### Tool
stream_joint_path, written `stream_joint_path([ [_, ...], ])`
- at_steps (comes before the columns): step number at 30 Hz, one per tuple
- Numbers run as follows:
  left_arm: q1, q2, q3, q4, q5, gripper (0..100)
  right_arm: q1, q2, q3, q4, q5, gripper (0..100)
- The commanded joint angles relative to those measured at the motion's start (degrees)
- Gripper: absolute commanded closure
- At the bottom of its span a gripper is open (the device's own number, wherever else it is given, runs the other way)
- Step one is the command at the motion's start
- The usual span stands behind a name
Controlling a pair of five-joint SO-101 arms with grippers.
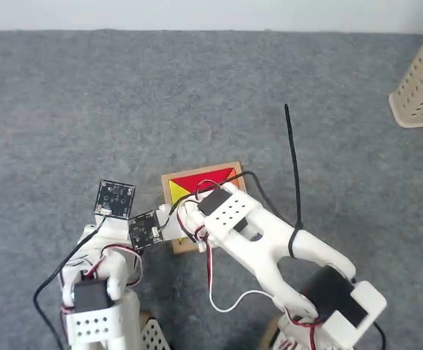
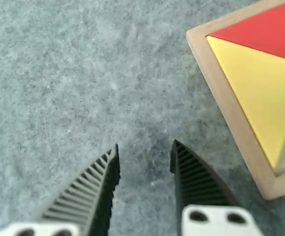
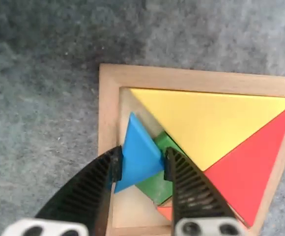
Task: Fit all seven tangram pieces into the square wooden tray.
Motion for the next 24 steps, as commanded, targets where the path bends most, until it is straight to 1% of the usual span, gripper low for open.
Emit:
stream_joint_path([
  [1, 0.2, -1.1, -0.7, 0.4, -0.3, 83, -1.4, -0.7, -3.3, -1.1, 5.3, 93.8],
  [3, 0.2, -1.1, -0.7, 0.4, -0.3, 83, -1.4, -0.7, -3.3, -0.9, 6.7, 93.8],
  [9, 0.2, -1.1, -0.7, 0.4, -0.3, 83, -1.4, -0.7, -3.3, -1.9, 6.8, 93.7],
  [24, 0.2, -1.1, -0.7, 0.4, -0.3, 83, -1.4, -0.9, -4.9, -1.5, 4.7, 93.6],
])
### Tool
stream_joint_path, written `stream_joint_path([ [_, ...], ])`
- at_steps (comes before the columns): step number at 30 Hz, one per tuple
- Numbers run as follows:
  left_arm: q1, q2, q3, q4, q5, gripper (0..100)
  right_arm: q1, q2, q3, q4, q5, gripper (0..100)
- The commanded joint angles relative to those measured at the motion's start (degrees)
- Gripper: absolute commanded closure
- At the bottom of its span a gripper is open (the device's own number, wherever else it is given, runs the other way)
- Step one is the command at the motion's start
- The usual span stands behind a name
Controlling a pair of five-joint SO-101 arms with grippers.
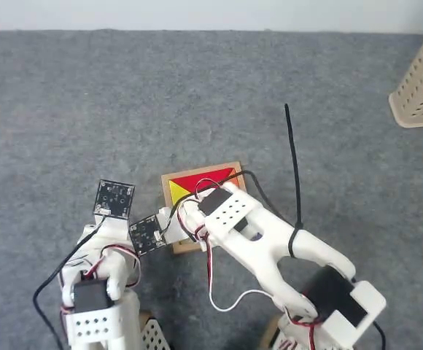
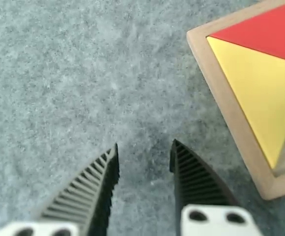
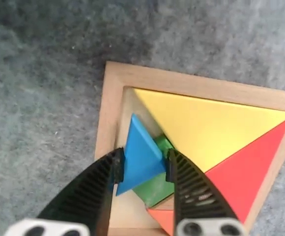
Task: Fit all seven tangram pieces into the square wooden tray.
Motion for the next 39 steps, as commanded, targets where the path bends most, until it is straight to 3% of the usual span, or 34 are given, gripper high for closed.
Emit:
stream_joint_path([
  [1, 0.2, -1.1, -0.6, 0.4, -0.4, 83, -1.4, -1.0, -4.8, -0.7, -0.8, 93.5],
  [8, 0.2, -1.1, -0.6, 0.4, -0.4, 83, -1.4, -0.6, -4.8, -0.6, -0.8, 93.2],
  [15, 0.2, -1.1, -0.6, 0.4, -0.4, 83, -1.1, -0.9, -4.7, -0.5, -3.5, 83.5],
  [36, 0.2, -1.1, -0.6, 0.4, -0.4, 83, -0.9, -0.9, -4.9, 3.6, -3.9, 83.7],
  [39, 0.2, -1.1, -0.6, 0.4, -0.4, 83, -0.2, -0.9, -5.0, 3.6, -7.7, 83.7],
])
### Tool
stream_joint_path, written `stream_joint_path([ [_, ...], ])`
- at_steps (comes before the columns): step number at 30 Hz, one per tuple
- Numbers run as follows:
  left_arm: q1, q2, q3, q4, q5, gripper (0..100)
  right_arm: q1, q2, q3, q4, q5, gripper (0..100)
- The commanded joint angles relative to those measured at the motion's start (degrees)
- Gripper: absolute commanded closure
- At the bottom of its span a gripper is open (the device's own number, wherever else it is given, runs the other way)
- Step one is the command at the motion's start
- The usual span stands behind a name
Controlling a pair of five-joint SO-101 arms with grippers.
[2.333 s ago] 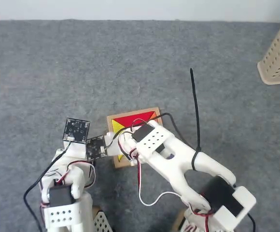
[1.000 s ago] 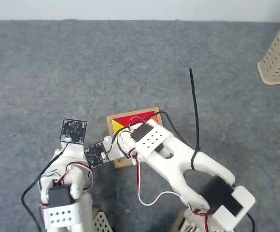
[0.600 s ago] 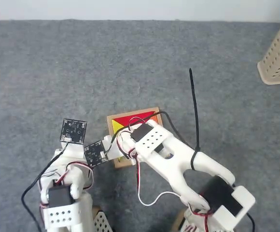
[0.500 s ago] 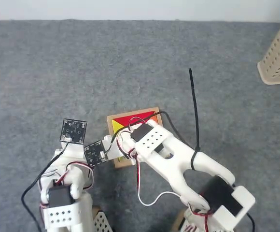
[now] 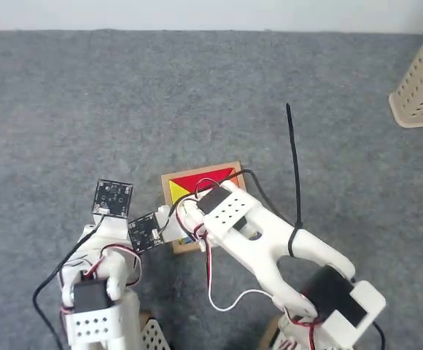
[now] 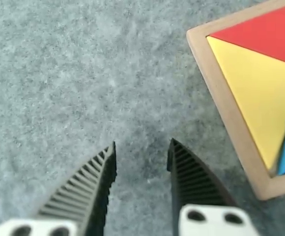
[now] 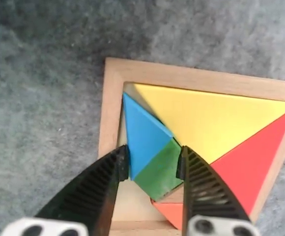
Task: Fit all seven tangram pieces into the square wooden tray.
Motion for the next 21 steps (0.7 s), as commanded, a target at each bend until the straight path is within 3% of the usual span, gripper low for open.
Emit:
stream_joint_path([
  [1, 0.2, -1.1, -0.6, 0.4, -0.5, 83, 0.3, -0.9, -4.1, 0.7, -4.5, 83.7],
  [8, 0.2, -1.1, -0.6, 0.4, -0.5, 83, 6.0, -0.9, -4.1, 0.7, -7.0, 83.7],
  [21, 0.2, -1.1, -0.6, 0.4, -0.5, 83, 5.8, -0.9, -3.8, 0.8, -16.0, 83.7],
])
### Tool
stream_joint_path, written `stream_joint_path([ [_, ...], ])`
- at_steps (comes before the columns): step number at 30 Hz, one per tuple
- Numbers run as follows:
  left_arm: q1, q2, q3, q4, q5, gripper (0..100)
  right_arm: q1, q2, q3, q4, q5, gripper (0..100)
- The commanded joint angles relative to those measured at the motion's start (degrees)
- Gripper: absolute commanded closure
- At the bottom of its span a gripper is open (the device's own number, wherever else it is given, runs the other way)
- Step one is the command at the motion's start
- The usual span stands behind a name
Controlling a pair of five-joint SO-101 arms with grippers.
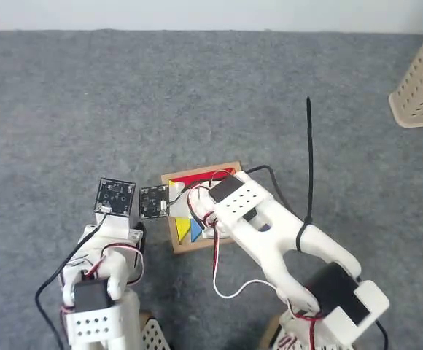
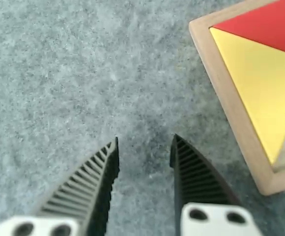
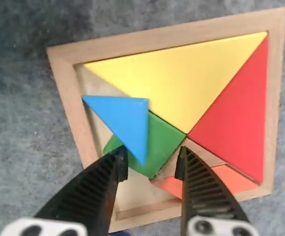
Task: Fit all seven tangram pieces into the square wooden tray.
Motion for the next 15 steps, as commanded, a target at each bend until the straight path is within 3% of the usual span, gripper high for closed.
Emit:
stream_joint_path([
  [1, 0.2, -1.1, -0.6, 0.4, -0.3, 83, 0.4, -0.9, -3.3, 0.8, -3.4, 83.7],
  [11, 0.2, -1.1, -0.6, 0.4, -0.3, 83, 0.3, -0.9, -3.3, 7.8, -6.0, 94.1],
  [15, 0.2, -1.1, -0.6, 0.4, -0.3, 83, 0.3, -1.0, -3.7, 5.5, -13.5, 95.0],
])
